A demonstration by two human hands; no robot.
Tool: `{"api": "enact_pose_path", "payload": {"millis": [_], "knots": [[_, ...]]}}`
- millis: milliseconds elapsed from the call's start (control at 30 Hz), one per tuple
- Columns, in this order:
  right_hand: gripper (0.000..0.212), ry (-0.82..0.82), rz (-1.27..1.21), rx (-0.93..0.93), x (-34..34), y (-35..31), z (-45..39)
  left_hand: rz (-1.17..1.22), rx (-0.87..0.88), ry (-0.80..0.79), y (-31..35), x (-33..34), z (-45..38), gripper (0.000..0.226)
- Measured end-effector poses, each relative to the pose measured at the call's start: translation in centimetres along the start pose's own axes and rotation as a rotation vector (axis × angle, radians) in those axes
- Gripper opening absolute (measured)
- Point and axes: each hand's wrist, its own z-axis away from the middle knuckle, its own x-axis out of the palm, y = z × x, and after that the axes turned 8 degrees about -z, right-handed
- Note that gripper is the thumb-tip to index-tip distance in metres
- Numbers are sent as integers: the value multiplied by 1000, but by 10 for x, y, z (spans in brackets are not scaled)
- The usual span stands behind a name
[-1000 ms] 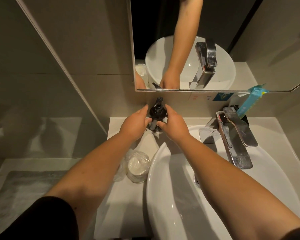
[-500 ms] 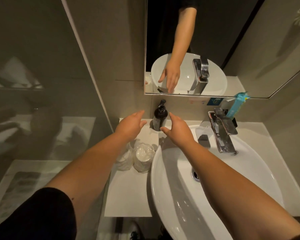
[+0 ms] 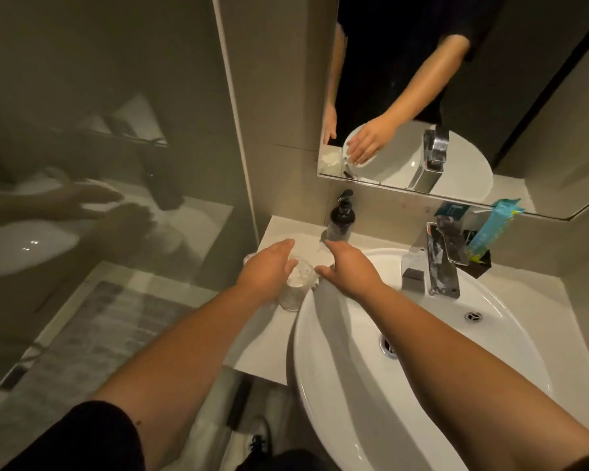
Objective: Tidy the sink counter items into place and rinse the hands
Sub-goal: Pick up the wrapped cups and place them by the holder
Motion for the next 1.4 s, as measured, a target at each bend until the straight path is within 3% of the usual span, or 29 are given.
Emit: {"api": "enact_pose_path", "payload": {"millis": [200,400,533,667,1033,1233,1400], "knots": [[57,-119,72,-95,5,7,2,72,-175,21,15,25,47,49],[62,-229,111,-155,17,10,-15,166,-336,30,17,47,50,51],[60,-258,122,-170,23,15,-28,192,-308,23,14,63,35,48],[41,-289,50,-199,32,20,-35,242,-338,72,15,70,21,41],[46,-238,-30,-198,38,21,-33,370,-397,117,13,73,23,31],[51,-108,-102,-242,3,-5,-23,453,-394,236,21,29,25,28],[49,5,-165,-270,-38,-35,-4,463,-282,348,32,-18,32,33]]}}
